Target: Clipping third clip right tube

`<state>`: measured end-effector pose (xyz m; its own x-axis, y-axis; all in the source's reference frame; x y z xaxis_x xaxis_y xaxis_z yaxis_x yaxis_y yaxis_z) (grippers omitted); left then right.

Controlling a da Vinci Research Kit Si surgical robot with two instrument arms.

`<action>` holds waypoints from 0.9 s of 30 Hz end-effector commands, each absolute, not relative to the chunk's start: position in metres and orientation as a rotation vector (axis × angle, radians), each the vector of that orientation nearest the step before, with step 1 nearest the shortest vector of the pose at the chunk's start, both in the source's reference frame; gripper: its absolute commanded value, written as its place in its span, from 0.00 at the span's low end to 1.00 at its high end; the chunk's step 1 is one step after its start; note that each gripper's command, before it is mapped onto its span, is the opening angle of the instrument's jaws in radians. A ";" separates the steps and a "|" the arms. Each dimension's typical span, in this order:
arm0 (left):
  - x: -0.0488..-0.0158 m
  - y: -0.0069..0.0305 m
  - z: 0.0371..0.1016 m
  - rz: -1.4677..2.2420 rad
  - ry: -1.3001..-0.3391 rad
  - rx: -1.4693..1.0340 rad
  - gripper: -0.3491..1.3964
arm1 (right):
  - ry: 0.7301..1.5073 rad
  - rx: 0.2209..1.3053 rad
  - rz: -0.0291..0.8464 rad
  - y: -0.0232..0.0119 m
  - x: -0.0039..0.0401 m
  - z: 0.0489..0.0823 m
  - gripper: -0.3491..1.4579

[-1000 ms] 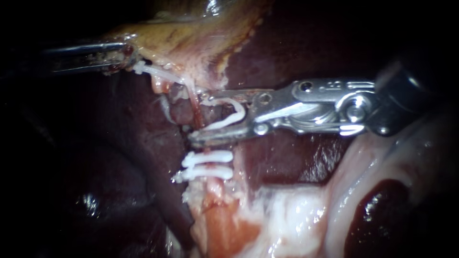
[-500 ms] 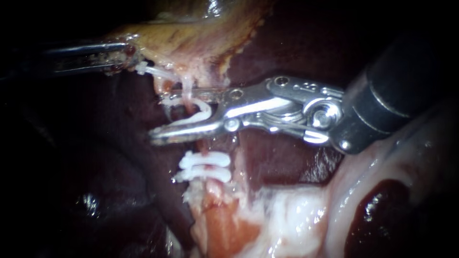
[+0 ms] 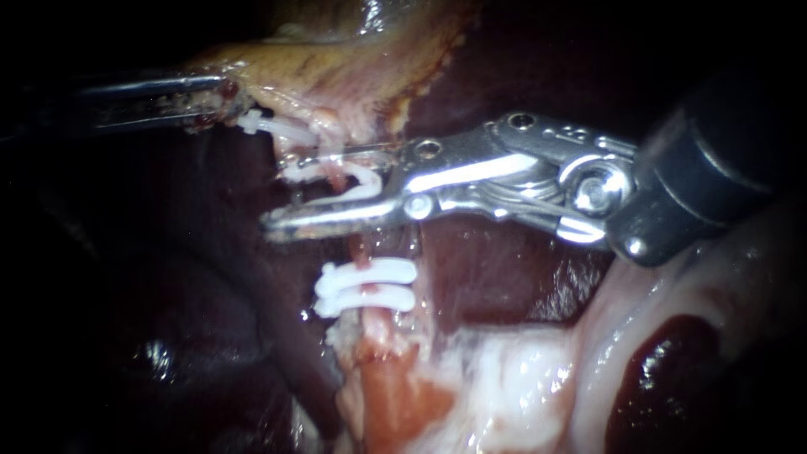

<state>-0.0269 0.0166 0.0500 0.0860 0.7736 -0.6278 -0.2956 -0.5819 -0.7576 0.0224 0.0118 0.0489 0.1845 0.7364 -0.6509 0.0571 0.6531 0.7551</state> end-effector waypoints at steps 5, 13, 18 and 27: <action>-0.0270 0.0166 0.0500 1.626 -0.490 -1.533 0.00 | 1.308 0.776 0.577 0.0121 0.0221 0.0486 0.07; -0.0270 0.0166 0.0500 1.626 -0.490 -1.533 0.00 | 1.271 0.825 0.631 0.0121 0.0217 0.0486 0.00; -0.0270 0.0165 0.0500 1.626 -0.490 -1.533 0.00 | 1.250 0.822 0.626 0.0120 0.0216 0.0488 0.00; -0.0270 0.0166 0.0500 1.626 -0.490 -1.533 0.00 | 1.250 0.823 0.619 0.0118 0.0218 0.0499 0.13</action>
